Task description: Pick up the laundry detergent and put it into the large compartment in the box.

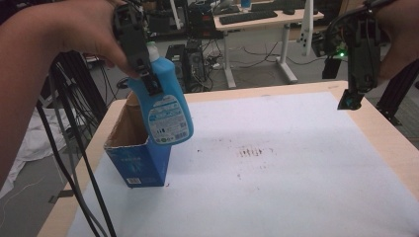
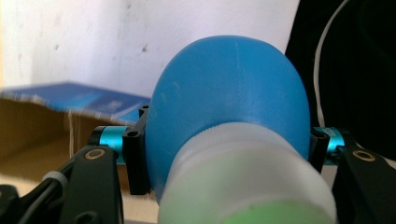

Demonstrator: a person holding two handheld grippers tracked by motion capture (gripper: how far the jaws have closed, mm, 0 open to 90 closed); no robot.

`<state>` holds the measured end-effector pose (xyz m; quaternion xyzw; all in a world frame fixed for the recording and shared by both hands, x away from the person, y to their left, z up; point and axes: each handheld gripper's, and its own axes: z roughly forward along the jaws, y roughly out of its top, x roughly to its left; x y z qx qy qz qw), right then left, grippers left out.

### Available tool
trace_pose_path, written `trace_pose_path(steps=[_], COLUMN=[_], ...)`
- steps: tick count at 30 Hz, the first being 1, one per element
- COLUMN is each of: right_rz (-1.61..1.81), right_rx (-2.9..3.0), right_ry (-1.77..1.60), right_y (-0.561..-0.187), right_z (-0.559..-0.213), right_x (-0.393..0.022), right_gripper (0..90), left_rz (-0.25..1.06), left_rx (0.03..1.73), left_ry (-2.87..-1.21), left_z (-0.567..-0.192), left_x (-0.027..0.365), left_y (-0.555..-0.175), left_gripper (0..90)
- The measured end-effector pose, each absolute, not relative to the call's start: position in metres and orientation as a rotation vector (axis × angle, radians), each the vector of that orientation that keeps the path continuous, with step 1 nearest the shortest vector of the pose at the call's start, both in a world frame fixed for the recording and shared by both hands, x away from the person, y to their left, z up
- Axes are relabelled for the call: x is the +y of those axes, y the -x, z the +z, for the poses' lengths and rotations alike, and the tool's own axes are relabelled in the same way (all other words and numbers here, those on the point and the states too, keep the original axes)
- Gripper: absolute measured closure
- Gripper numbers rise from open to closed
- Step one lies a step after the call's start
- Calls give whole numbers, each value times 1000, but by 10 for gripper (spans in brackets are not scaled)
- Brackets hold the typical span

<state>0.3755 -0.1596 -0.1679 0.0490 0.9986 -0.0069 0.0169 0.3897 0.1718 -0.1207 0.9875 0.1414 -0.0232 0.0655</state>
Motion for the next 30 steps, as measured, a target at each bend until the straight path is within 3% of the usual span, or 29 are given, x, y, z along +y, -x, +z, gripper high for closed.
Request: trace_pose_path(steps=[15, 30], right_rz=[-28, -30], right_rx=[3113, 3114], right_ry=[-135, -147], right_y=[-379, -378], right_z=[-171, -173], right_x=[-153, -154], right_gripper=[33, 33], left_rz=[-15, -25], left_rx=[885, 1207], left_ry=[-2873, -2787], left_z=[-98, -121], left_x=[231, 250], left_y=[-403, -421], left_gripper=[379, 379])
